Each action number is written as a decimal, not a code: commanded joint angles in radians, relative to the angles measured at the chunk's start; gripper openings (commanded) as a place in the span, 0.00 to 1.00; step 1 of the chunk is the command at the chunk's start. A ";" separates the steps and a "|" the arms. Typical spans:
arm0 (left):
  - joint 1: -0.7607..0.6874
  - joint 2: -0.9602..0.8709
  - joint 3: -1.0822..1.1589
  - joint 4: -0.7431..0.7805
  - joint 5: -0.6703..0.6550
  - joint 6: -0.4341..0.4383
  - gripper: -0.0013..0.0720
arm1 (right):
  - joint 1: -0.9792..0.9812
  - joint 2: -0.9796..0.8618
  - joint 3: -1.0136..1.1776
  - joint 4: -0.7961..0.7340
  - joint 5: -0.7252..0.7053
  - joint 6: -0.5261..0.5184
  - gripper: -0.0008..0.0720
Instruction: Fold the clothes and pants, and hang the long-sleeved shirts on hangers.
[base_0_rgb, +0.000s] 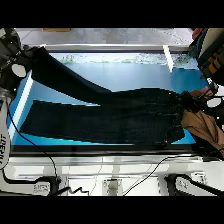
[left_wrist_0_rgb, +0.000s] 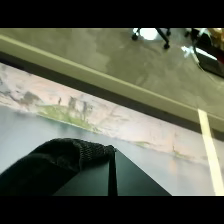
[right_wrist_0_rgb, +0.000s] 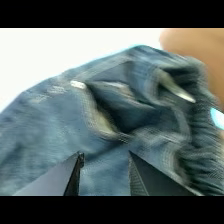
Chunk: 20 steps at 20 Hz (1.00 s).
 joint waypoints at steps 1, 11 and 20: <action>0.083 0.008 0.022 0.009 -0.096 -0.005 0.04 | 0.055 0.002 0.053 -0.008 -0.074 -0.010 0.45; 0.214 -0.122 0.021 0.008 -0.192 -0.008 0.05 | 0.068 -0.001 0.065 -0.026 -0.107 -0.010 0.45; 0.192 -0.291 0.021 0.008 0.190 -0.008 0.76 | 0.068 -0.001 0.065 -0.031 -0.111 -0.010 0.45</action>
